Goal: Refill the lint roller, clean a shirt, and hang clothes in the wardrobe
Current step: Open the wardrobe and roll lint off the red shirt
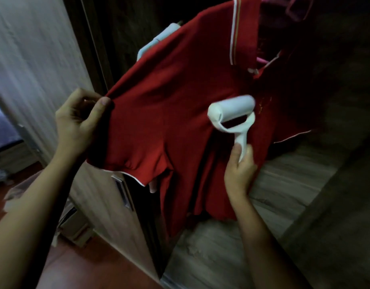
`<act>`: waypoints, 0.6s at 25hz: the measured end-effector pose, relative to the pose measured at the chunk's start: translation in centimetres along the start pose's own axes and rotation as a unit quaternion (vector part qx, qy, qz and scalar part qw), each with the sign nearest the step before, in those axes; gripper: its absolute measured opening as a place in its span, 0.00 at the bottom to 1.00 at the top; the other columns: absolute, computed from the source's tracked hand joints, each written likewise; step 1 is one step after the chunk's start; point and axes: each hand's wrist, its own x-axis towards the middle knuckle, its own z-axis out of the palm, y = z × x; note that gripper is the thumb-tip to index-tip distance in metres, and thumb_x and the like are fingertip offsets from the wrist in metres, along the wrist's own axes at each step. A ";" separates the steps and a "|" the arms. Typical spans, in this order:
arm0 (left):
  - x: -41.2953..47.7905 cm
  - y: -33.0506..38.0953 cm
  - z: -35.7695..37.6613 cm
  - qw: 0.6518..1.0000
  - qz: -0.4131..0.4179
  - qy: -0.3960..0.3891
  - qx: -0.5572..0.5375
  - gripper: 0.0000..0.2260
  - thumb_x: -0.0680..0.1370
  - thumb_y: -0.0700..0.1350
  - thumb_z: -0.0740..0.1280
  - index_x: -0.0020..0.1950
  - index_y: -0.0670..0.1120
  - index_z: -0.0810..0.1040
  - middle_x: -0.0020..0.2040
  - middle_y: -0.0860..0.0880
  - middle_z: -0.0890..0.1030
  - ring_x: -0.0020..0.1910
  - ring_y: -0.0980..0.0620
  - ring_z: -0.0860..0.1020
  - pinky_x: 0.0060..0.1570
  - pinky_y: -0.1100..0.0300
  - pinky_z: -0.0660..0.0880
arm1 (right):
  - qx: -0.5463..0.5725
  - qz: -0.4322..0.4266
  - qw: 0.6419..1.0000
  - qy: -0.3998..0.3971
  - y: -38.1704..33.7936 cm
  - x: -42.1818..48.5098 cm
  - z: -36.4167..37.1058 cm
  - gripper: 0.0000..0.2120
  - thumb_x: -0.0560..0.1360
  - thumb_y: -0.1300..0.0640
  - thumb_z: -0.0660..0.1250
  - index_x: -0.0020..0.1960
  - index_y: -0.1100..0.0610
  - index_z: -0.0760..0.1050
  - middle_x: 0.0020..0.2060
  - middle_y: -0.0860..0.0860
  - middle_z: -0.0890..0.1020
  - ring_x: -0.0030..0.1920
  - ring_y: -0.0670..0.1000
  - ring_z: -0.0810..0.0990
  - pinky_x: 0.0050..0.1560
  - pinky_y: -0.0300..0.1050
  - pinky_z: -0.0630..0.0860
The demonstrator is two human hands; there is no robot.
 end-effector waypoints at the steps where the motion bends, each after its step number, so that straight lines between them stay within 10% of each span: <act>1: -0.1 0.0 0.0 1.000 -0.011 -0.004 0.000 0.07 0.77 0.50 0.67 0.39 0.60 0.74 0.33 0.66 0.78 0.32 0.68 0.73 0.35 0.73 0.69 | 0.021 -0.008 1.000 0.019 -1.4 0.9 0.3 0.18 0.78 0.50 0.55 0.41 0.64 0.70 0.26 0.48 0.70 0.23 0.46 0.65 0.26 0.38 0.59; 7: 0.2 -0.6 0.1 1.000 -0.012 0.018 0.001 0.07 0.76 0.52 0.67 0.38 0.58 0.73 0.31 0.64 0.77 0.31 0.65 0.71 0.34 0.70 0.67 | -0.075 0.057 0.983 -0.160 3.6 -9.0 3.1 0.34 0.74 0.33 0.45 0.44 0.63 0.73 0.31 0.63 0.81 0.31 0.63 0.81 0.28 0.42 0.62; 11: 0.2 -0.3 -0.1 1.000 0.006 0.001 0.009 0.07 0.76 0.51 0.66 0.39 0.58 0.72 0.32 0.64 0.77 0.32 0.66 0.71 0.35 0.70 0.68 | -0.278 0.169 0.883 -0.339 10.4 -15.4 2.6 0.57 0.60 0.23 0.27 0.51 0.63 0.76 0.43 0.64 0.83 0.45 0.63 0.83 0.41 0.51 0.77; 15: 0.2 -0.4 -0.1 1.000 0.002 -0.003 0.017 0.07 0.75 0.52 0.67 0.39 0.58 0.72 0.32 0.64 0.77 0.32 0.66 0.71 0.35 0.68 0.68 | -0.281 0.192 0.872 -0.352 10.6 -15.5 1.4 0.39 0.74 0.31 0.44 0.50 0.64 0.76 0.45 0.64 0.83 0.47 0.63 0.82 0.45 0.50 0.76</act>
